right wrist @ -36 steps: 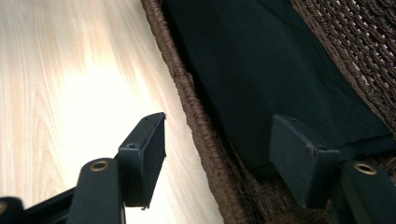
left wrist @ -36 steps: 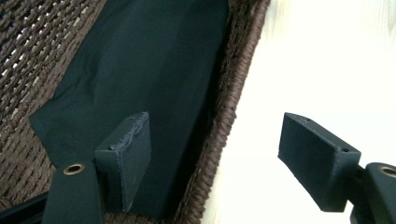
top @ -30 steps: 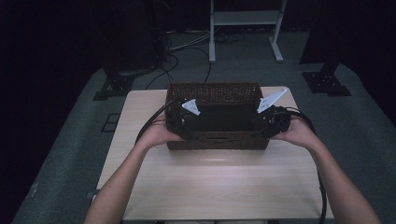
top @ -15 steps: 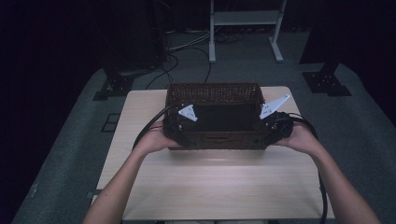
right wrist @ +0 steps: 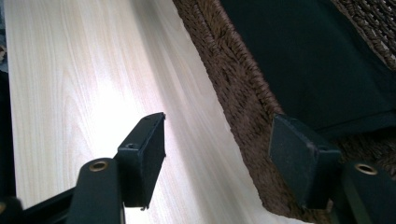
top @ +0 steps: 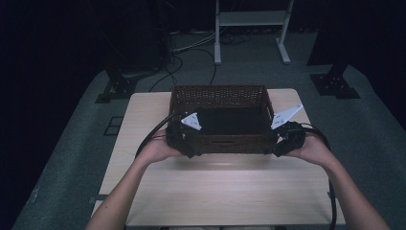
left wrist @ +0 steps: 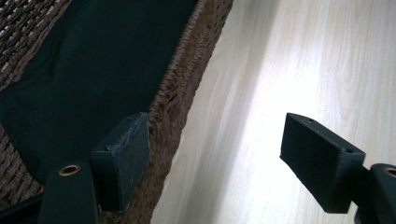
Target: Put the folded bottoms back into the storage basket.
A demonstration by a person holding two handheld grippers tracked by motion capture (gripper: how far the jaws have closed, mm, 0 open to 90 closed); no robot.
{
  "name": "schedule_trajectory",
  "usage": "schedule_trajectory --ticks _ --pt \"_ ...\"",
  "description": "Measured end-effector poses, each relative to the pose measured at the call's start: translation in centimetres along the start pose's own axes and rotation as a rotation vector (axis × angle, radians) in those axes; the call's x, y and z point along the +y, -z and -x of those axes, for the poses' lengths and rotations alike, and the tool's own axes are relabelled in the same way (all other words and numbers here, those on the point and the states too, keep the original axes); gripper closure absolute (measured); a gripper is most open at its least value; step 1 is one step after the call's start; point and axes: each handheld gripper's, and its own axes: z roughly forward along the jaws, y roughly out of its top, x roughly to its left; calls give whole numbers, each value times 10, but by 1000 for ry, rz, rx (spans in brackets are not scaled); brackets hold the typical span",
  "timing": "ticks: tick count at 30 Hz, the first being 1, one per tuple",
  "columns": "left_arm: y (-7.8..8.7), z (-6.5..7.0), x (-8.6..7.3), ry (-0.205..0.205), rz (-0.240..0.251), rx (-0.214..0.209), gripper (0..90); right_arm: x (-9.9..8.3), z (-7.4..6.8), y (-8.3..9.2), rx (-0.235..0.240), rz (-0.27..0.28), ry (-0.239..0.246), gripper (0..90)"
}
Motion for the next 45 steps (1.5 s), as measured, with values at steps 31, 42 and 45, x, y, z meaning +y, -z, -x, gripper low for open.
schedule_trajectory --ticks 31,42,45 --pt "-5 27 -23 -10 -17 0 203 -19 -24 -11 17 -13 5 338" --pt "-10 35 -34 -1 -11 -10 196 -31 -30 -15 20 -16 -11 319" --pt "-10 37 -38 8 -7 -10 194 -34 -32 -15 21 -18 -17 317"
